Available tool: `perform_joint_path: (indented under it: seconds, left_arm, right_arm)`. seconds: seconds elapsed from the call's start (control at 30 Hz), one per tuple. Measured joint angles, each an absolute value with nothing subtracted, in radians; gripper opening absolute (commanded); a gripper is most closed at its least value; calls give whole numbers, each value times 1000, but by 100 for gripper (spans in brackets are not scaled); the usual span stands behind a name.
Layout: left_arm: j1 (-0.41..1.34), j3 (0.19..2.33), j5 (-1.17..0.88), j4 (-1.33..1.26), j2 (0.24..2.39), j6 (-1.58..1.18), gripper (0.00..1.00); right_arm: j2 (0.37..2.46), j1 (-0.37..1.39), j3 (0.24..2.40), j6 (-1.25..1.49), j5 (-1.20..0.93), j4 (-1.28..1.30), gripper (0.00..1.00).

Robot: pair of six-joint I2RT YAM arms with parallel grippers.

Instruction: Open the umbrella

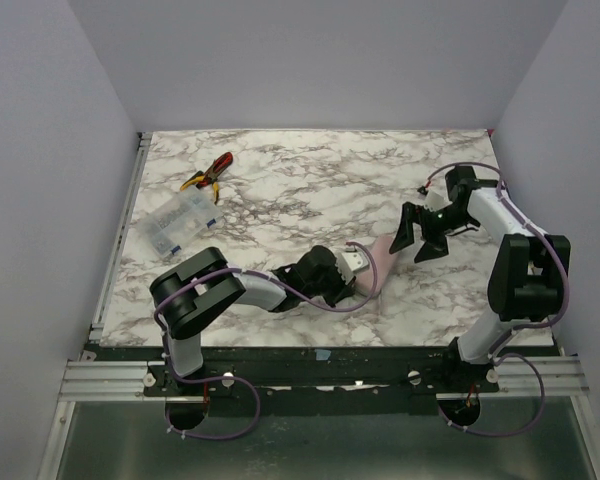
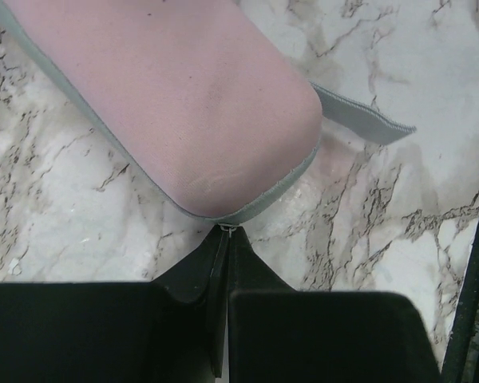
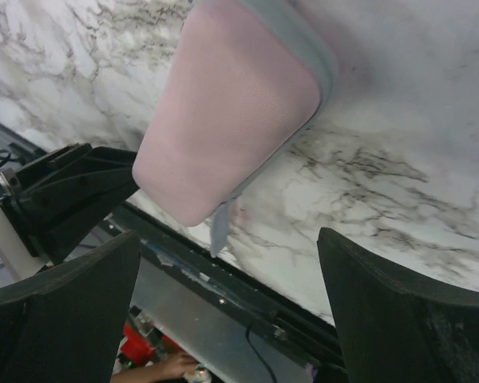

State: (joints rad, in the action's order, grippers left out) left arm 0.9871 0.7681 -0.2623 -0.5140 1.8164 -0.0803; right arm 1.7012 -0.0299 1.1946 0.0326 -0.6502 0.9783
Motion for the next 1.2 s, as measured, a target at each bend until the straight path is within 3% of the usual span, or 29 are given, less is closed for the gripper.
perform_joint_path:
  seconds: [0.17,0.3,0.47,0.7,0.93,1.2]
  left_arm:
    - [1018,801,-262,-514,1840,-78,0]
    - [1030,819,-262,-513,1855,-75,0]
    - [1030,820,-262,-500,1855,-68,0]
    - [1025,817,-262,-497,1854,-53,0]
    - [974,802,-262,-490,1833,-25,0]
    - [928,789,-287,-477,1816,32,0]
  right_arm:
    - [1729,-4,1155,82,-714,881,86]
    - [1750,42,1121,107,-727,804,72]
    - [1771,53,1106,98,-723,766,45]
    - [1790,51,1108,20,-715,756,23]
    - [1805,51,1119,-56,-725,765,10]
    - [1807,68,1122,-138,-748,770,8]
